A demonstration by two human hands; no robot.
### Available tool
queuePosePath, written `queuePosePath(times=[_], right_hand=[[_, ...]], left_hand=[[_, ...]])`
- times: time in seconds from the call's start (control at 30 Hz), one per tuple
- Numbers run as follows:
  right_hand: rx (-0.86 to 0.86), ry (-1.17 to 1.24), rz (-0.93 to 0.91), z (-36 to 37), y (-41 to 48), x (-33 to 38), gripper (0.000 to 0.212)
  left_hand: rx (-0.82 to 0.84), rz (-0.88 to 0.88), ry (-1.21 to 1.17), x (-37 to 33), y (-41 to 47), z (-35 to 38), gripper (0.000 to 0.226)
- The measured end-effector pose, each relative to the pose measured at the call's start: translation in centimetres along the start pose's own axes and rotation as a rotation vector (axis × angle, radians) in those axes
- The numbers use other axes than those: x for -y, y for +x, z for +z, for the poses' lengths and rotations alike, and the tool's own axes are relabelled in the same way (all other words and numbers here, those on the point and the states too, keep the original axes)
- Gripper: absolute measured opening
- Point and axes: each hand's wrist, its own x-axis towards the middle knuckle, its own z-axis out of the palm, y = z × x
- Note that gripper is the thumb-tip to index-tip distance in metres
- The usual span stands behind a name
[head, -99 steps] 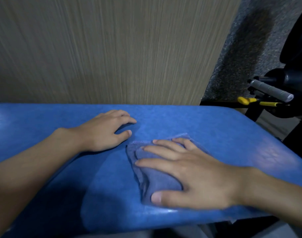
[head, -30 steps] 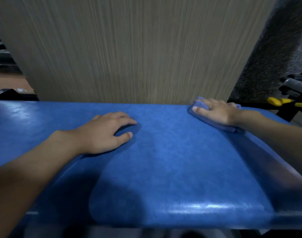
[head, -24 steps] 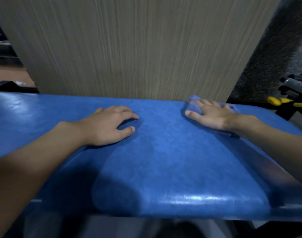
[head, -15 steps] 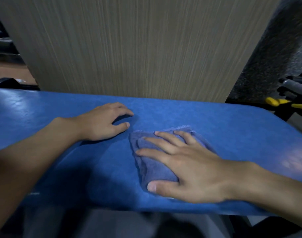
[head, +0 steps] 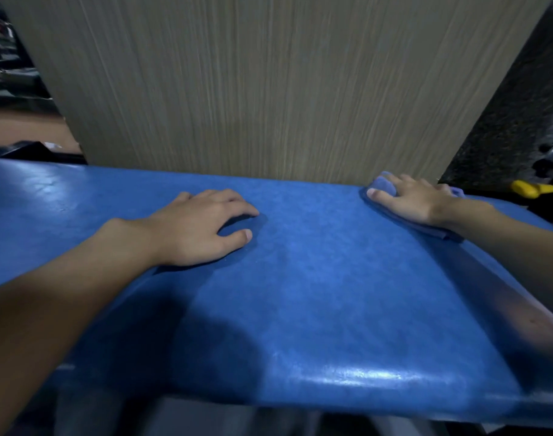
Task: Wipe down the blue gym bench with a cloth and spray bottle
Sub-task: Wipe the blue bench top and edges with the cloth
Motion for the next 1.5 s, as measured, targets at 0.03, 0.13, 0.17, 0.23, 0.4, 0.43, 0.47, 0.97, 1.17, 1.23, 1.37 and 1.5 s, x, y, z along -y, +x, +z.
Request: queuePosePath(times=[0.03, 0.13, 0.17, 0.23, 0.4, 0.43, 0.47, 0.97, 1.17, 1.23, 1.37, 1.5], right_hand=[[-0.001, -0.006, -0.010, 0.2, -0.5, 0.7, 0.083], [-0.004, 0.003, -0.157, 0.3, -4.3, 3.8, 0.085], [-0.008, -0.001, -0.241, 0.4, -6.2, 5.2, 0.086], [-0.004, -0.009, -0.433, 0.6, -10.6, 8.2, 0.089], [0.053, 0.001, -0.790, 1.1, -19.5, 12.7, 0.073], [0.070, 0.002, -0.813, 1.1, -20.1, 12.9, 0.072], [0.078, 0.012, -0.827, 0.9, -20.5, 13.0, 0.071], [-0.100, 0.168, -0.196, 1.6, -13.4, -1.5, 0.049], [-0.134, 0.164, -0.225, 2.4, -13.3, -1.9, 0.076], [-0.098, 0.133, -0.220, 2.4, -13.4, -1.8, 0.077], [-0.063, 0.119, -0.219, 2.1, -13.7, -1.5, 0.069], [-0.059, 0.125, -0.222, 2.0, -13.7, -1.4, 0.062]], left_hand=[[0.005, 0.001, -0.002, 0.1, 0.0, 0.0, 0.078], [-0.004, 0.011, -0.019, 0.3, 0.0, 0.0, 0.077], [-0.010, 0.014, -0.025, 0.4, -0.1, 0.0, 0.077], [-0.026, 0.017, -0.047, 0.7, -0.2, 0.0, 0.076], [-0.077, 0.045, -0.174, 1.3, -0.5, 0.3, 0.066], [-0.079, 0.031, -0.185, 1.4, -0.7, 0.2, 0.058], [-0.087, 0.006, -0.183, 1.5, -0.9, 0.0, 0.050], [0.218, 0.134, 0.128, -16.5, -4.1, 0.9, 0.084], [0.164, 0.073, 0.116, -13.2, 3.4, 0.7, 0.073], [0.142, 0.025, 0.093, -10.6, 7.0, 0.5, 0.075], [0.137, -0.241, 0.026, -5.5, 12.4, -0.2, 0.067], [0.150, -0.262, 0.036, -5.3, 13.1, 0.1, 0.064]])
